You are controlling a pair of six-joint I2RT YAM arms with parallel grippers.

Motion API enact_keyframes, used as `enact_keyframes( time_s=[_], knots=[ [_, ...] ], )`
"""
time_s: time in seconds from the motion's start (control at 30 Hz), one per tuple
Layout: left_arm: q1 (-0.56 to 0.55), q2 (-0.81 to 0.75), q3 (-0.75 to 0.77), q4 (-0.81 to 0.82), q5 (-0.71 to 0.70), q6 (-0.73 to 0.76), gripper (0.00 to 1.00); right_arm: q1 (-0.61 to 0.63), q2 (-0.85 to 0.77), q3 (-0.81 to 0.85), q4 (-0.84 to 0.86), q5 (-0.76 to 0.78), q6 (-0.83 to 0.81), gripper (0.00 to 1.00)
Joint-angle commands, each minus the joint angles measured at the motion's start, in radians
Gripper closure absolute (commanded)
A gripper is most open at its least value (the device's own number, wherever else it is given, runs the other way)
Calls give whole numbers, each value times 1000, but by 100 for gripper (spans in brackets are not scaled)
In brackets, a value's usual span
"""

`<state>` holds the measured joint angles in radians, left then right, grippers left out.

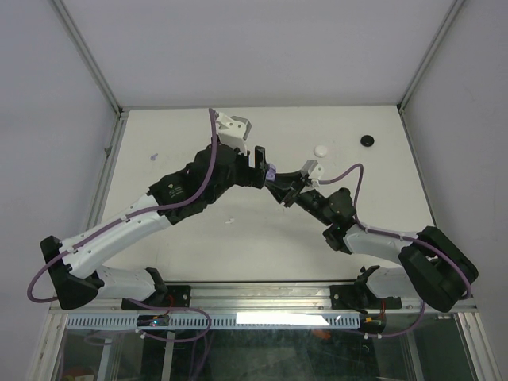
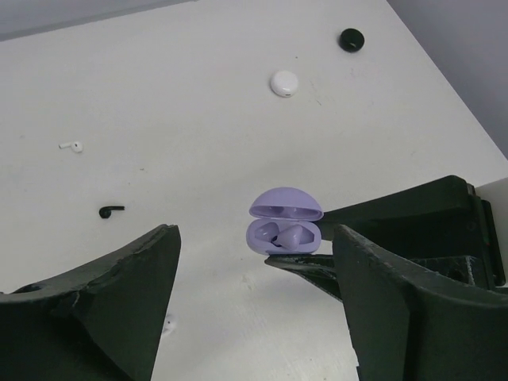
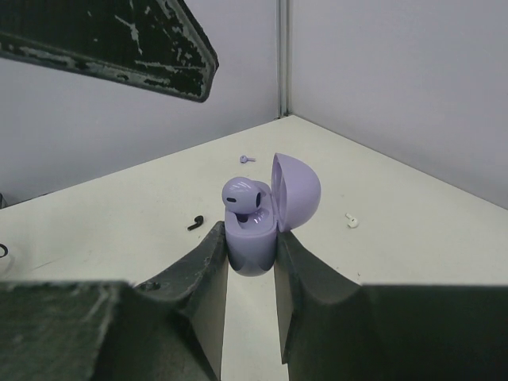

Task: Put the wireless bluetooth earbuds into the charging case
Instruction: Place the earbud in the charging case.

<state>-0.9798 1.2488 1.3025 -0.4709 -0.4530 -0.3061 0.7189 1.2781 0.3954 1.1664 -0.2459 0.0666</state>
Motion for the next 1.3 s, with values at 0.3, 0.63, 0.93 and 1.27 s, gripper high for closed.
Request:
enact_keyframes(
  time_s=[0.3, 0.63, 0.93, 1.27],
  knots=[
    [18, 29, -2, 23, 71, -29, 13, 2, -29, 7, 50, 16, 12, 100],
    [49, 44, -47, 23, 60, -37, 13, 2, -42, 9, 44, 12, 14, 100],
    [71, 30, -73, 21, 68, -42, 13, 2, -57, 1, 40, 19, 10, 100],
    [73, -42, -113, 21, 104, -39, 13, 1, -62, 5, 34, 22, 2, 100]
  ],
)
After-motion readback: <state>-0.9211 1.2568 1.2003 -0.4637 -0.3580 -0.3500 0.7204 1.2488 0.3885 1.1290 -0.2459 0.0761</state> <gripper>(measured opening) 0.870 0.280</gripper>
